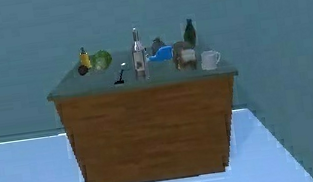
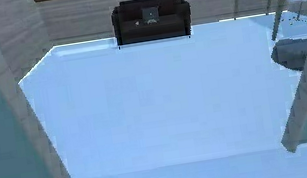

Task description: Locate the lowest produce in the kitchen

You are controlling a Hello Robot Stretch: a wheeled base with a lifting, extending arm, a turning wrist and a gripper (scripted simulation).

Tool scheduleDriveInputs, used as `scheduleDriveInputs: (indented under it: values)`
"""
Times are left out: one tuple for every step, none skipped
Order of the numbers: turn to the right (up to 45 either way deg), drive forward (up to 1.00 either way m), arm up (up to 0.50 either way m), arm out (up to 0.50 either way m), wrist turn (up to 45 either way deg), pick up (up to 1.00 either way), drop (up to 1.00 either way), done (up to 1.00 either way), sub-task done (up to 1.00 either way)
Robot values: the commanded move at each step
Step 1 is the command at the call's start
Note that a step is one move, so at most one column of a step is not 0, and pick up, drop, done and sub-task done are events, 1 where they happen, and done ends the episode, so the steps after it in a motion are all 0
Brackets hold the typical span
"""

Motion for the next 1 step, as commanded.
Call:
scheduleDriveInputs:
  values:
    - [3.0,0.0,0.0,0.0,0.0,0.0,0.0,0.0,0.0]
